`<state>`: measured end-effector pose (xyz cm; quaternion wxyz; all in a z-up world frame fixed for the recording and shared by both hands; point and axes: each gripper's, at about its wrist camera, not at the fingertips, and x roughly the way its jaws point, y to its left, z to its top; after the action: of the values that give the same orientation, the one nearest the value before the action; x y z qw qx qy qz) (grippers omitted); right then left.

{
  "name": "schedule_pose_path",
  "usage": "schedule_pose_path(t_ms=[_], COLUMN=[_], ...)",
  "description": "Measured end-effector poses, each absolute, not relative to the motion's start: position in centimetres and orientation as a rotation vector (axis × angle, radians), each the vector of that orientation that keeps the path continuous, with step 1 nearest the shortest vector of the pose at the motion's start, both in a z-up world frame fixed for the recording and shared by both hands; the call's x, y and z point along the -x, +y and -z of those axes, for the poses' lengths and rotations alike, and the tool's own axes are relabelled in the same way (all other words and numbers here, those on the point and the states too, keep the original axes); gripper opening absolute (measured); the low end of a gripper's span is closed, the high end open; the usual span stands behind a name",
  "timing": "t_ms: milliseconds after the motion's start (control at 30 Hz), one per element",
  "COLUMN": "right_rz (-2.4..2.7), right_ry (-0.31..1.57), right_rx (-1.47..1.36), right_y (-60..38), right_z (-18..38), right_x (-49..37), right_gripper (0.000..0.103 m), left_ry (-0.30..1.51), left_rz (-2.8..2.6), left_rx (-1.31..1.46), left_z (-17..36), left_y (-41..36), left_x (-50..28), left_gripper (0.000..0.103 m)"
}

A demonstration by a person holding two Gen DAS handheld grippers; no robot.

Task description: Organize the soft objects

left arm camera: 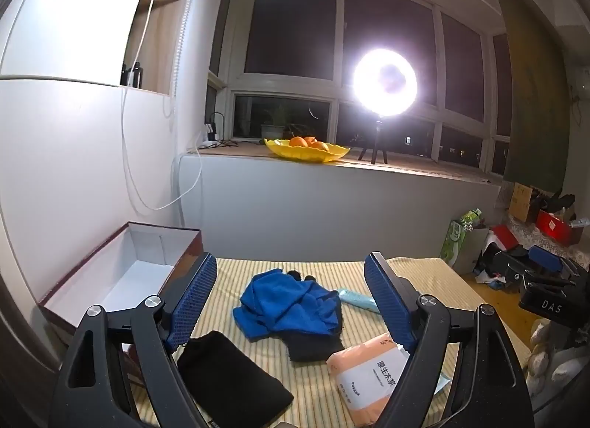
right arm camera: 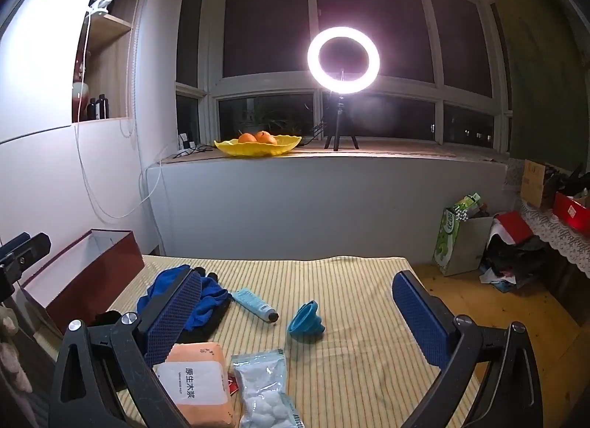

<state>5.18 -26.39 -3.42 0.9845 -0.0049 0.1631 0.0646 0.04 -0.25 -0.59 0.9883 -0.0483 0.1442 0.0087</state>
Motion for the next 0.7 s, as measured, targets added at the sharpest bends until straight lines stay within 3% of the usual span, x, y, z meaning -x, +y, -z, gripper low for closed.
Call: schedule_pose_path(t_ms=[700], right_rz=[-0.131], right_ry=[0.334], right_rx=[0.007], right_y=[-26.69], right_z=[3.54], right_x=[-5.23], right_gripper=[0.102], left_ry=[0.29], left_rz=[-0.013], left_rx=[0.1], left_z=[0.75], left_y=[-0.32], left_x=[-0.12], left_gripper=[0.082])
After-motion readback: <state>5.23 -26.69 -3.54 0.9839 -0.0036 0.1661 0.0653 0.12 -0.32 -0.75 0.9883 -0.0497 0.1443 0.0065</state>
